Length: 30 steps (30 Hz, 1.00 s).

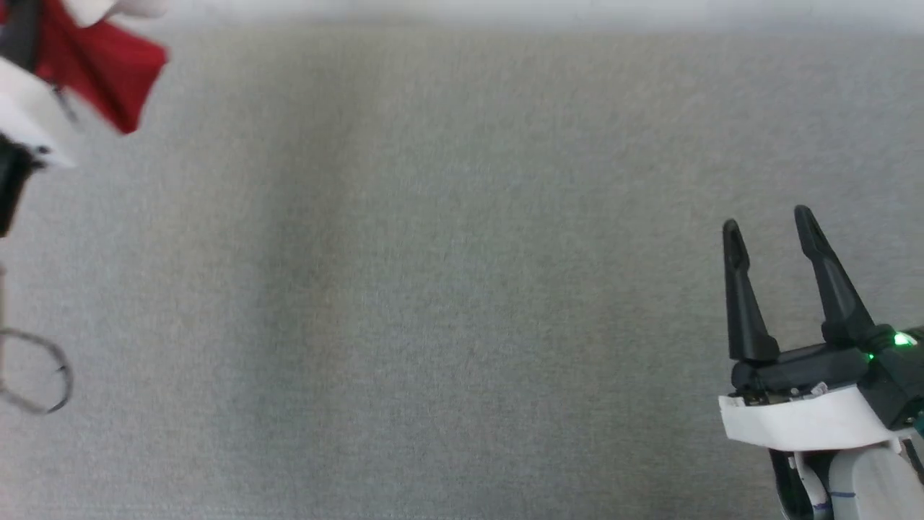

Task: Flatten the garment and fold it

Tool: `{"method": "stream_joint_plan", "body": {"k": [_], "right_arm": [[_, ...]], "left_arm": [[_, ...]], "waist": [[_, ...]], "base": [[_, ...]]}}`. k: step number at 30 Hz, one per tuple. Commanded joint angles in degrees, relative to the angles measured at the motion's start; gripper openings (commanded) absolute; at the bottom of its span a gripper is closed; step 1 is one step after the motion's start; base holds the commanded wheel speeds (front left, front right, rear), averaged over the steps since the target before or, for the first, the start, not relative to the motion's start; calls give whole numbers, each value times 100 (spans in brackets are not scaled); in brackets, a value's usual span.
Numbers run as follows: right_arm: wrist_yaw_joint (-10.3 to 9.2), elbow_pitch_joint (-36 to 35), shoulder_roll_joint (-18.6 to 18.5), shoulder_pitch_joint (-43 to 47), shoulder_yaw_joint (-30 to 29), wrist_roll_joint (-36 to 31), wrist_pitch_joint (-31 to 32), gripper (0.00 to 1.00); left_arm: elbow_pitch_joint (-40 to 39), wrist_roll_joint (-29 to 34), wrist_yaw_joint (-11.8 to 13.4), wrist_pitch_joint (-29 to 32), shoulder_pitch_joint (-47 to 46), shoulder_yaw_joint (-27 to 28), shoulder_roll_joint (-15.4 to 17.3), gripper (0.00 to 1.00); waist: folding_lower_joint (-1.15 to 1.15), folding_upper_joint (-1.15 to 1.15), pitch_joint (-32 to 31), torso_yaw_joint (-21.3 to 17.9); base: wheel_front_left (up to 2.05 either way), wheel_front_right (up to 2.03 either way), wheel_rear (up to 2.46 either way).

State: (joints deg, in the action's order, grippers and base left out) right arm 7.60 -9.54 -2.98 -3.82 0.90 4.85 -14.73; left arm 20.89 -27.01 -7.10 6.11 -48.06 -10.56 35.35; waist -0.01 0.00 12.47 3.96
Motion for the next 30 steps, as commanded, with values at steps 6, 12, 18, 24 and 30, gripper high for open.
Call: {"method": "stream_joint_plan", "body": {"k": [6, 12, 18, 24, 30], "right_arm": [[-11, 122, 10, 132, -160, 49, -27, 100], [-11, 237, 10, 164, -266, 48, -27, 100], [-11, 377, 10, 90, -175, 103, -27, 100], [-11, 563, 10, 57, -134, 159, -27, 100], [-11, 677, 10, 82, -159, 138, -27, 100]], "left_arm": [[-956, -35, 3, 196, 261, -333, -400, 0], [-1665, -117, 256, 392, 779, -841, -1098, 0], [-1325, 91, 421, 130, 1492, -1505, -1689, 0], [-135, 352, 461, -224, 1935, -2091, -2134, 0], [707, 434, 373, -662, 2042, -2394, -2478, 100]], "waist": [[1, 0, -524, -555], [1, 0, -388, -986], [1, 0, -129, -1480], [1, 0, 34, -1762], [1, 0, -87, -1719]], "base": [[0, 0, 0], [0, 0, 0], [0, 0, 0], [0, 0, 0], [0, 0, 0]]}}
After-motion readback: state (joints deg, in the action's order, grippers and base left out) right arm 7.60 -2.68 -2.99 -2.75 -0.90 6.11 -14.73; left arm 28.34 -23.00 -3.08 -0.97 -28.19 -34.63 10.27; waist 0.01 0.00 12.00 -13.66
